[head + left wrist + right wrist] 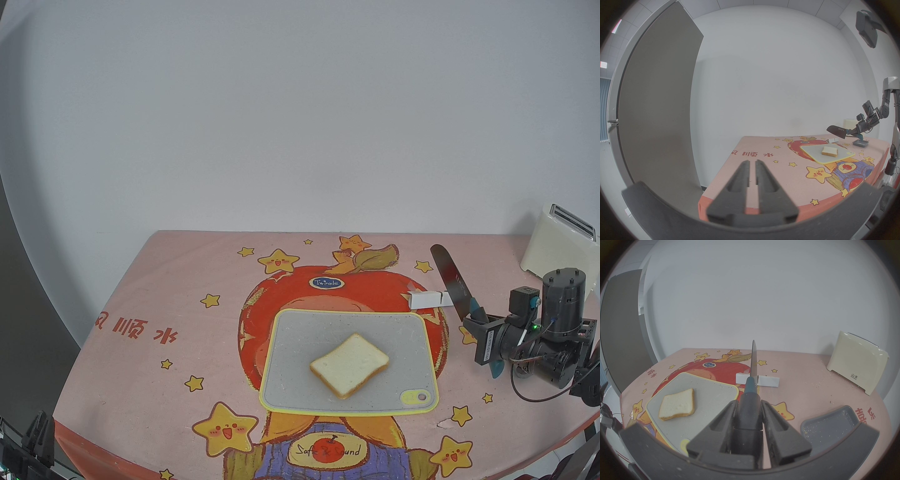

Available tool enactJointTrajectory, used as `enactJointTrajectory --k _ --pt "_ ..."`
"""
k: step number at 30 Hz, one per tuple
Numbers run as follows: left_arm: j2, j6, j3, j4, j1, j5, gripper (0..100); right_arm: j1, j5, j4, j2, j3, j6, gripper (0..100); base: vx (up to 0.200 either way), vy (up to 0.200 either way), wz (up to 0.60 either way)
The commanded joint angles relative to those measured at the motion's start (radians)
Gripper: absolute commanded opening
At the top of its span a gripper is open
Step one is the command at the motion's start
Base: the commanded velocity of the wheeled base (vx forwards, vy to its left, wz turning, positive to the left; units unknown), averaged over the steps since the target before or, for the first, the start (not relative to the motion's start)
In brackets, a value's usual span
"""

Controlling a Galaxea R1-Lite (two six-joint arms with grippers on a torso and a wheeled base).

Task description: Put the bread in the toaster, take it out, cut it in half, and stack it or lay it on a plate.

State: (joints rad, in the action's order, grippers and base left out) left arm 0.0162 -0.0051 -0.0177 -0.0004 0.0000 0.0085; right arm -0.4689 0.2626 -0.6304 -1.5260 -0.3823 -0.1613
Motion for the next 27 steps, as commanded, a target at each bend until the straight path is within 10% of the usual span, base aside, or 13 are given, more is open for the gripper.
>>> enactJointTrajectory --k 1,27 --pt "-0.016 -0.001 0.018 -0.001 0.0 0.001 0 0.001 0.0 0.0 0.003 0.0 0.0 0 0.0 0.0 0.0" --pt "-0.016 -0.026 0.018 -0.007 0.0 0.028 0 0.0 -0.003 0.0 0.024 -0.001 0.002 0 0.0 0.0 0.0"
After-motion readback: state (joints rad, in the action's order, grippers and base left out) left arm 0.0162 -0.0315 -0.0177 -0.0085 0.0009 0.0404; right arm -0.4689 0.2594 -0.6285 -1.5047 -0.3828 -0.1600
